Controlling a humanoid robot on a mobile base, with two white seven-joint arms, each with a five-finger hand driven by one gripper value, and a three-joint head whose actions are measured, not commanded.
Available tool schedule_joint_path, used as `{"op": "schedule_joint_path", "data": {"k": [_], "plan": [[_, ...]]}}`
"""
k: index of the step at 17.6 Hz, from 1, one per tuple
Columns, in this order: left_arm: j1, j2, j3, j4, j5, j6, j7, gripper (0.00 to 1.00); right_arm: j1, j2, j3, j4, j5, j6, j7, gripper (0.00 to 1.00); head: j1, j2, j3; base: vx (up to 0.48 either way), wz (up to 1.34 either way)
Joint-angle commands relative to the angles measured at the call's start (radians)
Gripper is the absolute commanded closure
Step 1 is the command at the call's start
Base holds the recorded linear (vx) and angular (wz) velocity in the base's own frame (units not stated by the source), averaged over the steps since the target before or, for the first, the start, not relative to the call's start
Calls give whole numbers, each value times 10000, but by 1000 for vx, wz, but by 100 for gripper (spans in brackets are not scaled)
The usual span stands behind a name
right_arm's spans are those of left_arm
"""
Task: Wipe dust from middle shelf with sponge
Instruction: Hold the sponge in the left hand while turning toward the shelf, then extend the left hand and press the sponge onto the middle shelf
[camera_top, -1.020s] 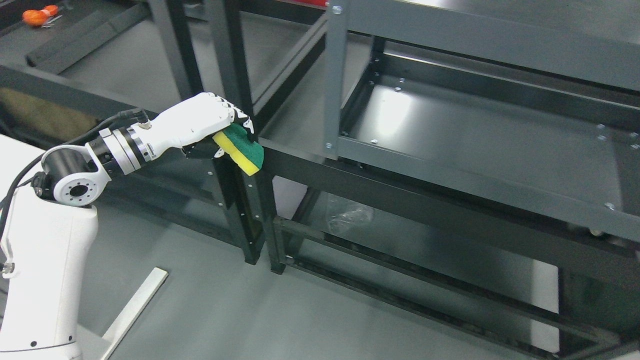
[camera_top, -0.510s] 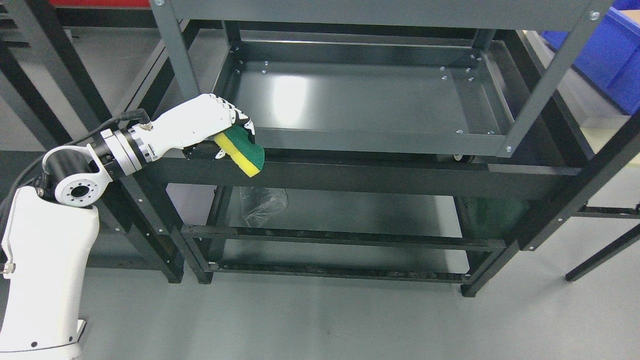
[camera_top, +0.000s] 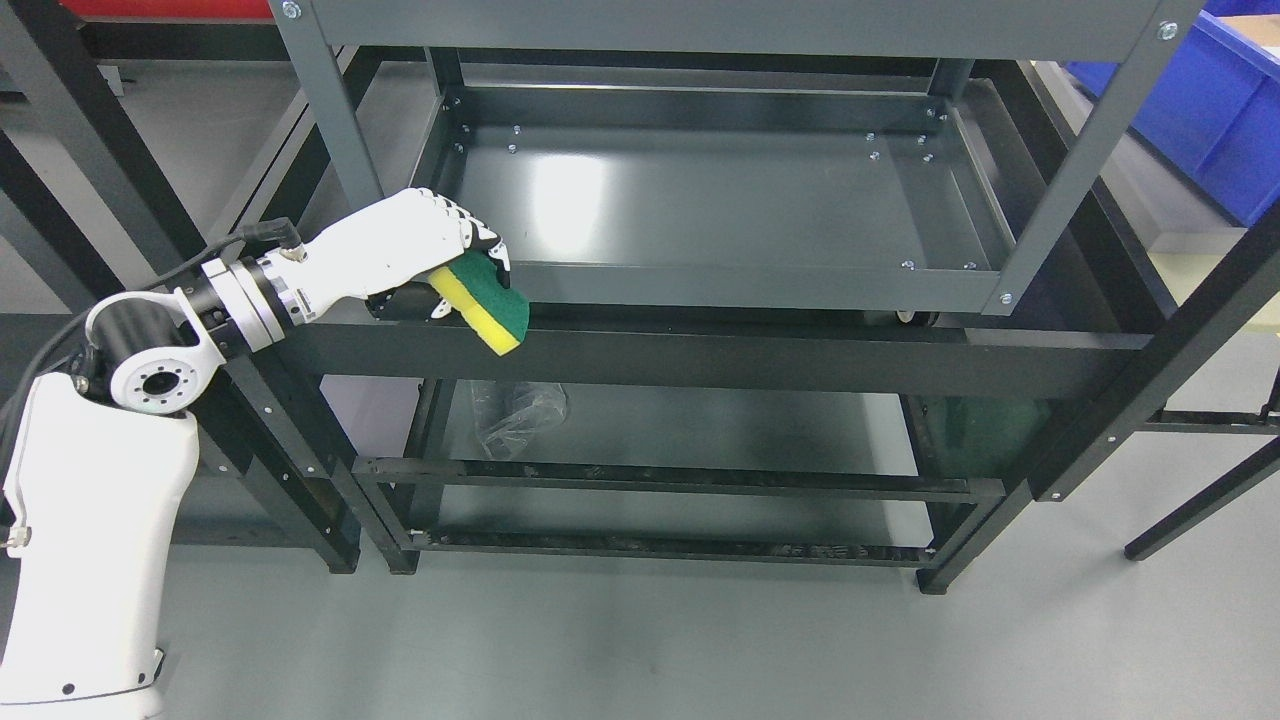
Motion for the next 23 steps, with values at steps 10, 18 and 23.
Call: {"op": "schedule_joint_path", "data": {"k": [10,18,23], "plan": [[108,-313,512,71,231,-4,-2,99,4,-175,0,-175,0,6,2,0,0,-1,0,27,-26],[-856,-2532,-2478,-21,2209,-4,-17,99,4,-175,0,-175,0,6,2,0,0,-1,0,67,-197],[-2910,-3083,-3903,71,2912,-4,135,98,4,-175,0,-175,0,6,2,0,0,-2,0,34,-95]]}}
